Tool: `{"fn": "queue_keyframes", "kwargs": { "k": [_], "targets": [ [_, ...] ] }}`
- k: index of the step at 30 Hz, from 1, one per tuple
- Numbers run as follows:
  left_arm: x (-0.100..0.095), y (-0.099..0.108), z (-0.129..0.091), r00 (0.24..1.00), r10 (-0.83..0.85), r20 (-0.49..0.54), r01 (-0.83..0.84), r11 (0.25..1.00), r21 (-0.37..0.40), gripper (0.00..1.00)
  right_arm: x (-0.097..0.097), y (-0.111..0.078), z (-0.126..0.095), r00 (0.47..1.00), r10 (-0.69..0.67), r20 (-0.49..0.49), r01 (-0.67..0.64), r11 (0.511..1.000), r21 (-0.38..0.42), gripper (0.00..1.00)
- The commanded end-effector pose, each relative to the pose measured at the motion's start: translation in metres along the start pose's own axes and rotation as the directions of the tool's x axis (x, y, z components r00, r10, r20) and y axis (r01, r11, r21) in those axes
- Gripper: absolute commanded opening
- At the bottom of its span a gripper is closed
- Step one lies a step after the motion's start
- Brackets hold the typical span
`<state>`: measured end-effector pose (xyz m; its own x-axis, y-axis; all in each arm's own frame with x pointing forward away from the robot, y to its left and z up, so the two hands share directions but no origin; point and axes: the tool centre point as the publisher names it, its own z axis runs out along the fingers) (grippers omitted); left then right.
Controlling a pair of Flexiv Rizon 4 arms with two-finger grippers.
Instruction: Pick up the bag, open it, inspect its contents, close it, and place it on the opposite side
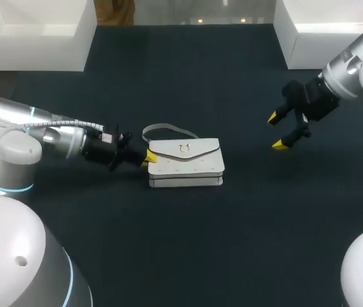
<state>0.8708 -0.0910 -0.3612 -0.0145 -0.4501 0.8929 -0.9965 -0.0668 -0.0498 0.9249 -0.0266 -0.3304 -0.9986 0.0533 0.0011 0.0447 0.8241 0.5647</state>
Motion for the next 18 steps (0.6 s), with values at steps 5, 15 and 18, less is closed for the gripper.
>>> {"fn": "queue_keyframes", "kwargs": {
  "k": [5, 15, 18],
  "targets": [
    [0.010, -0.021, 0.023, 1.000, 0.016, 0.018, -0.015, 0.999, -0.031, 0.00, 0.000, 0.000, 0.000, 1.000, 0.000, 0.001, 0.000, 1.000, -0.001, 1.00],
    [0.006, -0.045, 0.029, 1.000, -0.010, 0.026, 0.010, 1.000, 0.002, 0.00, 0.000, 0.000, 0.000, 1.000, 0.000, 0.001, 0.000, 1.000, -0.001, 1.00],
    [0.006, -0.045, 0.028, 1.000, -0.021, 0.017, 0.022, 0.999, -0.035, 0.00, 0.000, 0.000, 0.000, 1.000, 0.000, 0.001, 0.000, 1.000, -0.001, 1.00]
  ]
}}
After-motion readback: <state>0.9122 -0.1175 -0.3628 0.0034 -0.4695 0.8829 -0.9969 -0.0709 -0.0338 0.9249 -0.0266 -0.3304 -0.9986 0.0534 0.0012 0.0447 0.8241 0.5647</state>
